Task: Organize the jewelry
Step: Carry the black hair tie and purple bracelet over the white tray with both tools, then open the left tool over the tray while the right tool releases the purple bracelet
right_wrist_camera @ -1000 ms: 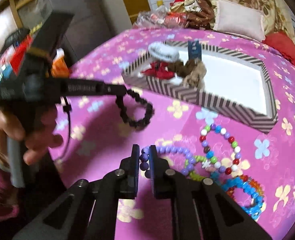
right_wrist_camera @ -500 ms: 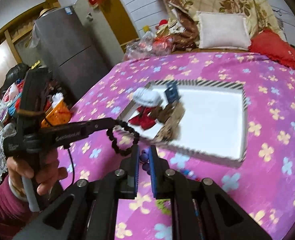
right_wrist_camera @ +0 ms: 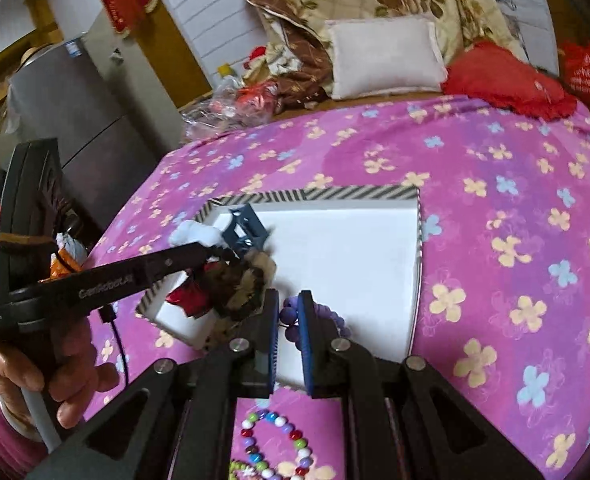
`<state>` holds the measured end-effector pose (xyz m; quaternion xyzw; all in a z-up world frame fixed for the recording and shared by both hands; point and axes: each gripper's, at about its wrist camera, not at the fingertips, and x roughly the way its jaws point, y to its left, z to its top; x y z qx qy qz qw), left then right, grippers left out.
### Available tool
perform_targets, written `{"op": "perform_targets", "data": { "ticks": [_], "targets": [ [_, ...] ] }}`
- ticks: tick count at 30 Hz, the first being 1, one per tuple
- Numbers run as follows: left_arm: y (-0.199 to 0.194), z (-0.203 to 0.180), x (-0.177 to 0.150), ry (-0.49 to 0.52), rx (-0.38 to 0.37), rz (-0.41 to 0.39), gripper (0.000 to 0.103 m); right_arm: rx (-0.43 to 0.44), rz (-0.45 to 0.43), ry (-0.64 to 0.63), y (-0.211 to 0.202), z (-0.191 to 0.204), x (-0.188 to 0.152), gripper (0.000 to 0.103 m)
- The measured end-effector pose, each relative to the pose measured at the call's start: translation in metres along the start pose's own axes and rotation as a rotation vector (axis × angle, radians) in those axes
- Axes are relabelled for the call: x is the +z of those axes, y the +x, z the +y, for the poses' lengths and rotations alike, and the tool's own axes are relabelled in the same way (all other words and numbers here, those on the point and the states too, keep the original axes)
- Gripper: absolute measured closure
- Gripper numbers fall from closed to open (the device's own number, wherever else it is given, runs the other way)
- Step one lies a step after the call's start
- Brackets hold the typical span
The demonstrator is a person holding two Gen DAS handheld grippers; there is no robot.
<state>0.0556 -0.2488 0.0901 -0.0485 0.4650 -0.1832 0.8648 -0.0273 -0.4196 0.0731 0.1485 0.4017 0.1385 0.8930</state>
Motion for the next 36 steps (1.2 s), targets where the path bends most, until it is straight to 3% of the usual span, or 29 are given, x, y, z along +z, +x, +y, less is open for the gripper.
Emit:
{"op": "perform_targets", "data": {
  "ticks": [4,10,14,16,17,24,32,36],
  "targets": [
    [0.032,0.006,-0.004,-0.002,0.054,0.050,0.097,0.026,0.076,-0.018,0.032,0.006,-0.012,0.094],
    [0.046,0.015,-0.013,0.011,0.103,0.077,0.097,0.062,0.156,-0.056,0.063,0.023,-0.028,0.094],
    [0.038,0.016,-0.015,0.024,0.098,0.072,0.078,0.076,0.177,-0.011,0.067,0.020,-0.033,0.087],
    [0.031,0.018,-0.015,0.026,0.096,0.063,0.068,0.082,0.153,0.026,0.058,0.014,-0.033,0.066],
    [0.026,0.019,-0.017,0.022,0.096,0.058,0.065,0.089,0.141,0.039,0.053,0.012,-0.033,0.063],
    [-0.013,0.025,-0.029,0.023,0.118,0.006,0.065,0.070,0.028,0.087,0.000,0.001,-0.042,0.054],
    [-0.057,0.017,-0.067,0.084,0.181,-0.083,0.065,-0.126,-0.136,-0.067,-0.062,0.032,-0.063,0.037],
    [-0.070,0.013,-0.085,0.102,0.208,-0.111,0.065,-0.199,-0.200,-0.129,-0.085,0.047,-0.078,0.023]
  ]
}}
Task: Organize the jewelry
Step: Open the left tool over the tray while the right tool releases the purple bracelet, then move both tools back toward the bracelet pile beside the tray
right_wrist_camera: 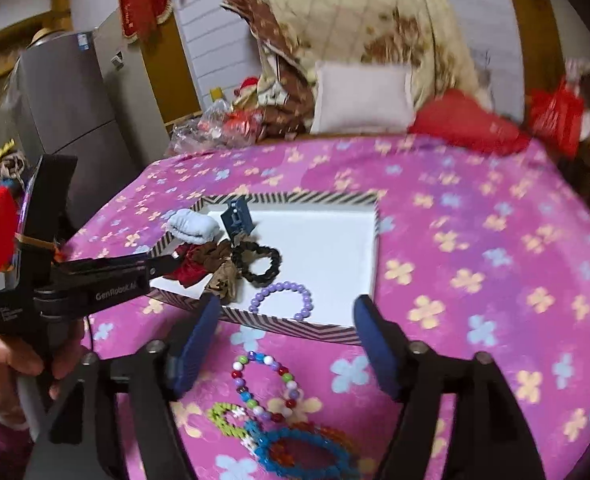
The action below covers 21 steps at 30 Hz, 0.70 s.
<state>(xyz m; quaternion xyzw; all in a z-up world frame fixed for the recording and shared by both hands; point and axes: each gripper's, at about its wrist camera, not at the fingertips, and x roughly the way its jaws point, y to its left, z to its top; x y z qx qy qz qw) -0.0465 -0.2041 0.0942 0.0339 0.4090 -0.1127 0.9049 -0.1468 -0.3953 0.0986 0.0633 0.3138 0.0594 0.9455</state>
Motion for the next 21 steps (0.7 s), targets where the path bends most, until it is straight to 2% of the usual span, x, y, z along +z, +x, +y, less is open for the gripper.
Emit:
{"op": "perform_targets", "data": {
  "ticks": [2,11,21],
  "targets": [
    [-0.008,-0.001,-0.008,0.000,0.005,-0.009,0.065,-0.016,-0.012,-0.006,-0.008,0.002,-0.004,0.023],
    [-0.040,-0.005,-0.035,0.024,0.029,-0.067,0.065,0.024,-0.006,0.035,-0.030,0.006,-0.026,0.023],
    [-0.061,-0.007,-0.056,0.031,0.048,-0.089,0.065,0.020,0.058,0.031,-0.043,0.008,-0.041,0.022]
  ]
}}
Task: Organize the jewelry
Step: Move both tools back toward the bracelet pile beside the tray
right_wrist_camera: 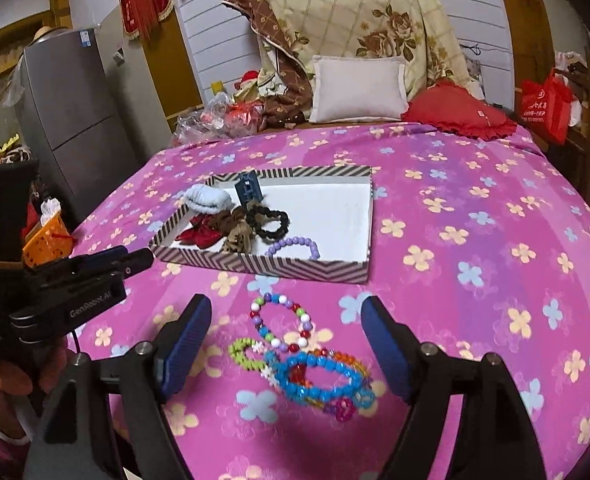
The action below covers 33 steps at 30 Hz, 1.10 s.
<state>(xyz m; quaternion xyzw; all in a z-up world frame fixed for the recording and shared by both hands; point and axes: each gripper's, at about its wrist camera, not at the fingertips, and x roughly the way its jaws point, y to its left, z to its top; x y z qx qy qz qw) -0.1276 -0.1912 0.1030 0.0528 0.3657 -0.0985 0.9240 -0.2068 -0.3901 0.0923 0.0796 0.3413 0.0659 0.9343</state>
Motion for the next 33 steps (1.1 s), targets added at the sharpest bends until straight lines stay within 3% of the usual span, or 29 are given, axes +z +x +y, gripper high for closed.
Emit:
{"op": "perform_targets", "data": {
  "ticks": [10,18,25,33],
  "targets": [
    [-0.014,-0.004,-0.011,0.014,-0.002,-0.012,0.065,-0.033,0.018,-0.028,-0.020,-0.007,-0.013,0.023],
    [-0.008,0.003,-0.024,-0.023,-0.061,0.051,0.065,-0.068,0.065,-0.015,-0.021,-0.028,-0.033,0.024],
    [0.007,0.006,-0.028,-0.073,-0.138,0.123,0.065,-0.046,0.130,-0.002,-0.003,-0.038,-0.051,0.044],
    [0.018,0.004,-0.032,-0.084,-0.145,0.149,0.065,0.029,0.158,-0.094,0.012,-0.014,-0.055,0.052]
  ]
}}
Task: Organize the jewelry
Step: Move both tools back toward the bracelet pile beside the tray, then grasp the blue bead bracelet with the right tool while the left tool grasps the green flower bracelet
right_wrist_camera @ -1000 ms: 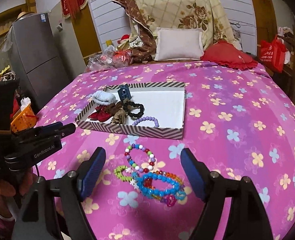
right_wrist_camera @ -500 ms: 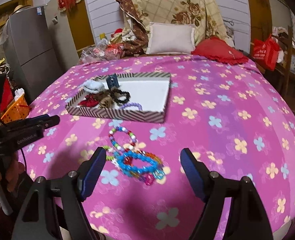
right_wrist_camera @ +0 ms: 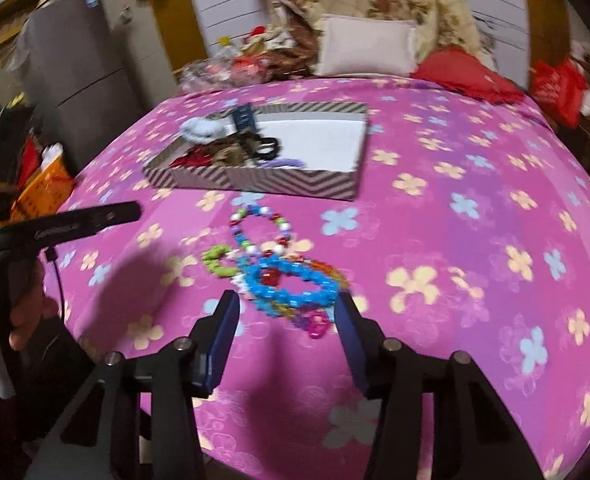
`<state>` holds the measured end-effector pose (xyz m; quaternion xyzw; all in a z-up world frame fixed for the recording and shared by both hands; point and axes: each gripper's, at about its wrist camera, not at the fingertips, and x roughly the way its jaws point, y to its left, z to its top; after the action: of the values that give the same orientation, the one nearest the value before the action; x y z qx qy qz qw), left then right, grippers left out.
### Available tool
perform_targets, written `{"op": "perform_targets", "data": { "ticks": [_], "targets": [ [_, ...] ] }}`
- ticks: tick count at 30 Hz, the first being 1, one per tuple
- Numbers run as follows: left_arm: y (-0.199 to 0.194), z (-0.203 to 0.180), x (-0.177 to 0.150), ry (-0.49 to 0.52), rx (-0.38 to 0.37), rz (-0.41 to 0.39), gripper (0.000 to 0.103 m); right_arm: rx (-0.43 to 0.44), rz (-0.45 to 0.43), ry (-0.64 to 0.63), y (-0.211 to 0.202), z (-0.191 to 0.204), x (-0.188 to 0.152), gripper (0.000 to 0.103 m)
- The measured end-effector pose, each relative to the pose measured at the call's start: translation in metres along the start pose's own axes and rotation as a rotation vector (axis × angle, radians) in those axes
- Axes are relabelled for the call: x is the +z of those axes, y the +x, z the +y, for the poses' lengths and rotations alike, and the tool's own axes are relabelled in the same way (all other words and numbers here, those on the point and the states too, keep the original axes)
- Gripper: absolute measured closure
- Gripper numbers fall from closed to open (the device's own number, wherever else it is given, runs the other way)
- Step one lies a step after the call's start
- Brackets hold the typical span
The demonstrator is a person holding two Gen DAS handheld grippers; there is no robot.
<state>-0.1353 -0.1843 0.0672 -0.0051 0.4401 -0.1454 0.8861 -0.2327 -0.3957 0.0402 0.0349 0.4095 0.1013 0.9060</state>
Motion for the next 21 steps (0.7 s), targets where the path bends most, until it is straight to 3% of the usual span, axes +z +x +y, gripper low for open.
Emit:
{"op": "perform_targets", "data": {
  "ticks": [11,13,15,17,18,19,21],
  "targets": [
    [0.006,-0.001,-0.002,-0.003,-0.014,0.015,0.065,-0.004,0.082,-0.225,0.037,0.022,0.006,0.056],
    [0.008,-0.003,-0.002,0.005,-0.020,0.019,0.065,0.007,0.100,-0.234,0.043,0.021,0.007,0.074],
    [0.009,-0.004,-0.003,0.011,-0.027,0.024,0.065,0.004,0.117,-0.222,0.048,0.016,0.008,0.085],
    [0.011,-0.005,-0.004,0.015,-0.036,0.031,0.065,0.040,0.101,-0.165,0.046,0.007,0.010,0.086],
    [0.012,-0.005,-0.004,0.017,-0.038,0.034,0.065,0.062,0.085,-0.133,0.042,0.003,0.011,0.098],
    [0.013,-0.006,-0.004,0.019,-0.041,0.036,0.065,0.080,0.065,-0.102,0.037,-0.001,0.011,0.101],
    [0.016,-0.008,-0.004,0.021,-0.054,0.044,0.065,0.099,0.047,-0.062,0.031,-0.008,0.013,0.101]
  ]
}}
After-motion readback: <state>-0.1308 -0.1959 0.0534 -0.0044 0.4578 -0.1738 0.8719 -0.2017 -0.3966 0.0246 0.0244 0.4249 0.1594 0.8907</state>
